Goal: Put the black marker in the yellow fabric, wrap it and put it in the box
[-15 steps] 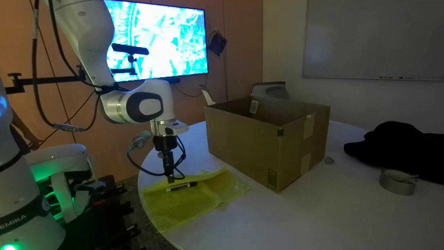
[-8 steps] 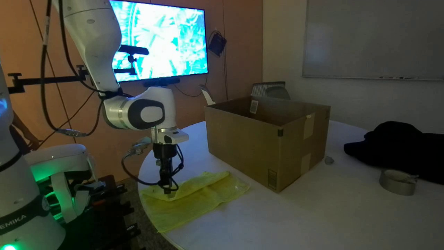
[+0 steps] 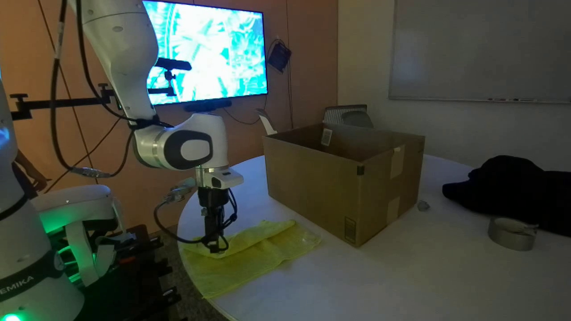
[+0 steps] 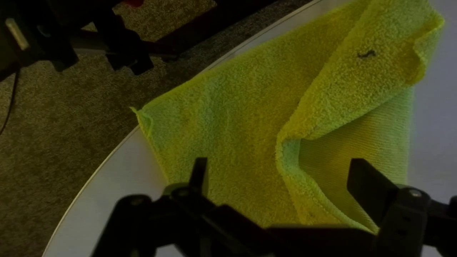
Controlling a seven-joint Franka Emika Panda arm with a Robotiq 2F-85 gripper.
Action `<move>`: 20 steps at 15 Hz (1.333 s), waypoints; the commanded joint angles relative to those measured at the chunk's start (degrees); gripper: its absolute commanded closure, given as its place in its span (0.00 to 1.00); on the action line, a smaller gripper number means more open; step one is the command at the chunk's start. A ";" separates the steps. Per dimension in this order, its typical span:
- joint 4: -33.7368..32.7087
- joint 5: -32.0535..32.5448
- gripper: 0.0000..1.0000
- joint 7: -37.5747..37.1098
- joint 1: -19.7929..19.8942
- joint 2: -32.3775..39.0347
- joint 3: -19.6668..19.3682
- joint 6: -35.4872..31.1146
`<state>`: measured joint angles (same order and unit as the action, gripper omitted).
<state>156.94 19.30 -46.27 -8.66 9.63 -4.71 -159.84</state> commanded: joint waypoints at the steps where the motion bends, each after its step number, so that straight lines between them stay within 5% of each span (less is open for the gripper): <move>1: 0.15 -1.80 0.00 3.98 1.79 2.66 -0.76 -6.26; 12: -3.63 -18.92 0.00 27.70 9.24 10.61 0.01 -12.25; 20: -7.78 -26.77 0.00 39.14 18.55 17.28 6.13 -13.40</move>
<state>151.52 -4.68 -11.51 6.29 22.98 -1.49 -171.21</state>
